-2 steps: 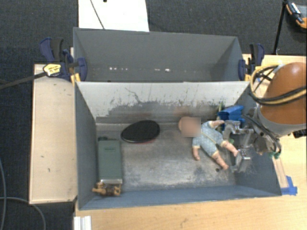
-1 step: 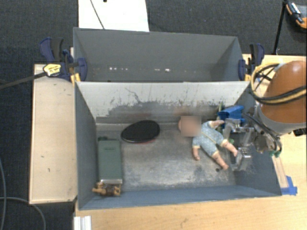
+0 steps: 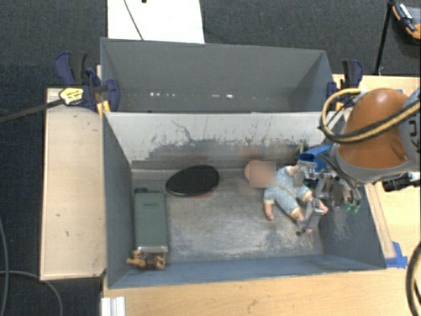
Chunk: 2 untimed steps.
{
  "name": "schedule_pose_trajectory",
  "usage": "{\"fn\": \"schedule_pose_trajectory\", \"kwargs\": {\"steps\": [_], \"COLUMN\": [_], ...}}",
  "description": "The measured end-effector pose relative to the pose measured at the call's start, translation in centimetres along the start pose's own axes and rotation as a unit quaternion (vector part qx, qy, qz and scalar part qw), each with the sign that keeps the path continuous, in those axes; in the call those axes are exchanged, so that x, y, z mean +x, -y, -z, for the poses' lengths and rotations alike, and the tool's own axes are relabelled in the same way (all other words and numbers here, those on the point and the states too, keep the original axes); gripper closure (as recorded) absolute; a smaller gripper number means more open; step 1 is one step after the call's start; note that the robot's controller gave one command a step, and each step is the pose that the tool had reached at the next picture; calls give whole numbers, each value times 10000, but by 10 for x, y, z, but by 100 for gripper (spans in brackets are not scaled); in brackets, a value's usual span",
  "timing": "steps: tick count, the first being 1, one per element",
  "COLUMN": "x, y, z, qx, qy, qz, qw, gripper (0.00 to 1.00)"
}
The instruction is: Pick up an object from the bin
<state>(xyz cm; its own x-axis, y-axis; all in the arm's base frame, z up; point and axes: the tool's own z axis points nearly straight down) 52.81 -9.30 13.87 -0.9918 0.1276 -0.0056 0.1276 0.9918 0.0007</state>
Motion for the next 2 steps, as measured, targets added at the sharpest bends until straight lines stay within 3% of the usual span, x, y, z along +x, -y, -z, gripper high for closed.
{"fn": "schedule_pose_trajectory", "kwargs": {"steps": [1, 2], "x": [-22, -1], "y": [-13, -25], "z": [-69, -65], "qx": [4, -2], "qy": [4, 43], "qz": [-265, -1706], "qw": [9996, 9853], "gripper": [0, 0]}}
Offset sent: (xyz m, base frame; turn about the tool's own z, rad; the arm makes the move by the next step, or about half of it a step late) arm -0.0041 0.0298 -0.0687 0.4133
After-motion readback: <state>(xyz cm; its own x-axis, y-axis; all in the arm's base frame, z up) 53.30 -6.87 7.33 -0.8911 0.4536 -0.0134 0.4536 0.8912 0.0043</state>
